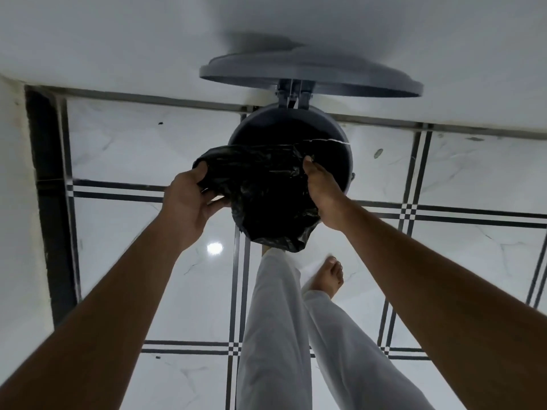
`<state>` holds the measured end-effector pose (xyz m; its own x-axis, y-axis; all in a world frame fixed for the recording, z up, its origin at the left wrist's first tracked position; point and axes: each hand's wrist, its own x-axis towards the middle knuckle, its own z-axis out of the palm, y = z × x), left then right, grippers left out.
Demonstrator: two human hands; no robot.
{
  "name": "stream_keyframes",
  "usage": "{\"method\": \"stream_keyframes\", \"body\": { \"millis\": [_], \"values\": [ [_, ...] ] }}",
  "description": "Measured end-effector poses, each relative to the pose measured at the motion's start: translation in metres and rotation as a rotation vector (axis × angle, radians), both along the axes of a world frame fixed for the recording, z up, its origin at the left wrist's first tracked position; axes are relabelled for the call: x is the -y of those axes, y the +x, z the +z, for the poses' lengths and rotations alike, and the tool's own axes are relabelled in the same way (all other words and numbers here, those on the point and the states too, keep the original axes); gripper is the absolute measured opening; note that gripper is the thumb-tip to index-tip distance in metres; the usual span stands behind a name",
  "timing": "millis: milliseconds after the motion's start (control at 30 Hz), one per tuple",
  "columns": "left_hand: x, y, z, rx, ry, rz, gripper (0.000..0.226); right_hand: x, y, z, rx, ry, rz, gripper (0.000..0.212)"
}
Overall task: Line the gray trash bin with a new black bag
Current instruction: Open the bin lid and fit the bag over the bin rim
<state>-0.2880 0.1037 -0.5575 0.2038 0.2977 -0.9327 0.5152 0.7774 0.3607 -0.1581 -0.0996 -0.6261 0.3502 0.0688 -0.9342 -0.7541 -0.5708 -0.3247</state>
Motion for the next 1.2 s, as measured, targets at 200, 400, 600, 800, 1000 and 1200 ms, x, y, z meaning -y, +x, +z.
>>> {"method": "stream_keyframes", "body": {
  "millis": [200, 400, 600, 800, 1000, 1200],
  "values": [
    [0.012, 0.03, -0.029, 0.016, 0.056, -0.163, 0.037, -0.01, 0.008, -0.029, 0.083, 0.05, 0.032, 0.056],
    [0.019, 0.056, -0.059, -0.087, 0.209, -0.458, 0.009, -0.014, 0.019, -0.034, 0.249, 0.072, 0.043, 0.046],
    [0.007, 0.064, -0.052, -0.045, 0.199, -0.588, 0.014, 0.01, 0.031, -0.008, 0.528, -0.044, 0.37, 0.021],
    [-0.037, 0.052, -0.037, 0.092, 0.146, -0.415, 0.042, 0.034, 0.07, 0.011, 0.652, -0.067, 0.192, 0.029],
    [-0.064, 0.078, -0.044, 0.141, -0.042, -0.43, 0.031, 0.033, 0.107, 0.01, 0.385, 0.146, -0.138, 0.022],
    [-0.07, 0.11, -0.058, 0.101, -0.048, -0.417, 0.021, 0.022, 0.117, 0.001, 0.287, 0.088, -0.207, 0.033]
  ]
}}
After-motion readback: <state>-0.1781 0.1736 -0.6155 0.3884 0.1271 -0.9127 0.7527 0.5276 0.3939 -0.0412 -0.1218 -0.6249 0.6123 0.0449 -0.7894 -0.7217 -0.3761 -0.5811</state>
